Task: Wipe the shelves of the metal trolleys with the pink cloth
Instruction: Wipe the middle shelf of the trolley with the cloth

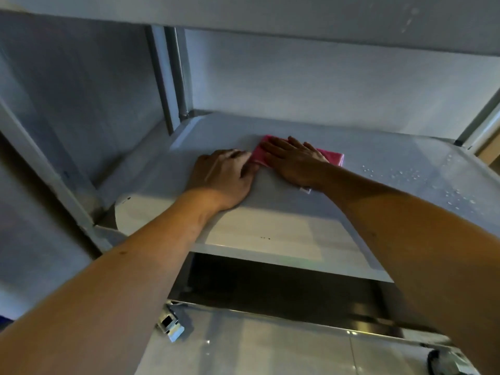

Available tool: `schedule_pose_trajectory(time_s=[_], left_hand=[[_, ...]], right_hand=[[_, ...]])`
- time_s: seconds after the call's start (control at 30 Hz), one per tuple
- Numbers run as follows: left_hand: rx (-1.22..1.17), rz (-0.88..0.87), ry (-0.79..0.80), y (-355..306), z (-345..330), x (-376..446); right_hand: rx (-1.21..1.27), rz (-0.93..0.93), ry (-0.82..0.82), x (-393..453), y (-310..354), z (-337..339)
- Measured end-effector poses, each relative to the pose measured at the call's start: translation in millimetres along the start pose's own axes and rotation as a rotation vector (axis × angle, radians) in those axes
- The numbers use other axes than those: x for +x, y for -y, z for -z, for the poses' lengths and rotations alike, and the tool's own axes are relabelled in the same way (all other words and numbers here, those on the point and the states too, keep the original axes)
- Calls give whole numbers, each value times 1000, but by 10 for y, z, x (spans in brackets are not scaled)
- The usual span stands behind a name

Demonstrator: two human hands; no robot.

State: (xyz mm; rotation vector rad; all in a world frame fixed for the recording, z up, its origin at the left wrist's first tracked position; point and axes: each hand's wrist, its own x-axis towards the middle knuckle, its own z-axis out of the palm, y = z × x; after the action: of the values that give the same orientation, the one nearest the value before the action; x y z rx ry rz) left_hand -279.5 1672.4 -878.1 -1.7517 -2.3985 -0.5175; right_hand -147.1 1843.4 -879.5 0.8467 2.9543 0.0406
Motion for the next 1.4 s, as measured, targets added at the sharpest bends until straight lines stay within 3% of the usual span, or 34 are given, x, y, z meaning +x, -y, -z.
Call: schedule_pose_trajectory(time_s=[0.23, 0.53, 0.97, 1.4], left_hand=[[21, 0, 27, 17, 2, -7], [28, 12, 33, 1, 3, 5], [11, 48, 52, -49, 71, -42], [-60, 138, 85, -62, 48, -24]], right_hand=[[44, -125, 35, 616, -408, 152], [116, -226, 14, 702, -550, 158], [147, -132, -6, -340, 155, 43], [244, -193, 1, -1410, 1006, -12]])
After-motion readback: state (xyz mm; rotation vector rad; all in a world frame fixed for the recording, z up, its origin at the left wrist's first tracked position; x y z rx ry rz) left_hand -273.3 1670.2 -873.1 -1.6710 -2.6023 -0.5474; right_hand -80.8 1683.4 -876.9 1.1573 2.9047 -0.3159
